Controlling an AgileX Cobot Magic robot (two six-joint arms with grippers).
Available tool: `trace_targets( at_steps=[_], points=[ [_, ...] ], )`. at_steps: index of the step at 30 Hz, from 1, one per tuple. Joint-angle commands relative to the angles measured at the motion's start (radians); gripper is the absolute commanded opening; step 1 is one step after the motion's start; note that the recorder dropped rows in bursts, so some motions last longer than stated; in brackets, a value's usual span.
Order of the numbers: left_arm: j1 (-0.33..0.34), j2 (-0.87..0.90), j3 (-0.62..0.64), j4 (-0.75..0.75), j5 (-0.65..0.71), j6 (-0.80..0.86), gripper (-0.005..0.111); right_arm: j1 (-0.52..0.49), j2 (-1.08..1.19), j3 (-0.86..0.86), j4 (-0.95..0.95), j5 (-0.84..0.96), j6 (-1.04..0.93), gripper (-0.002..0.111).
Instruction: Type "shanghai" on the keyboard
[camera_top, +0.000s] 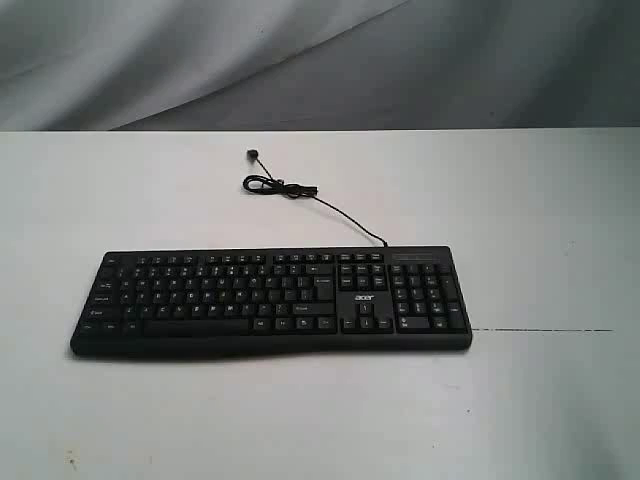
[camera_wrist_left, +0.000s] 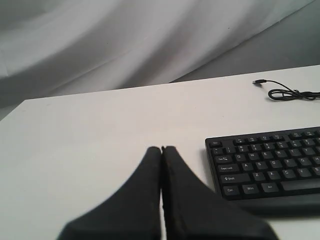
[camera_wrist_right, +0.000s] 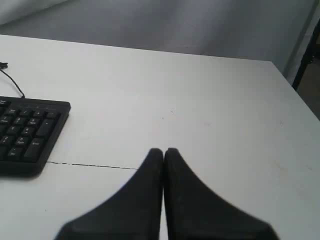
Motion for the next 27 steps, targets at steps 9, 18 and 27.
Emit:
trace_targets(
  at_steps=[9,18,27],
  points=[
    [-0.007,-0.004,0.005,0.0,-0.01,-0.004,0.0,-0.007,-0.006,0.003,-0.011,0.001,0.0,0.0],
    [-0.007,-0.004,0.005,0.0,-0.01,-0.004,0.0,-0.007,-0.006,0.003,-0.011,0.001,0.0,0.0],
    [-0.007,-0.004,0.005,0.0,-0.01,-0.004,0.0,-0.005,0.012,-0.215,0.063,0.127,0.0,0.0]
  ],
)
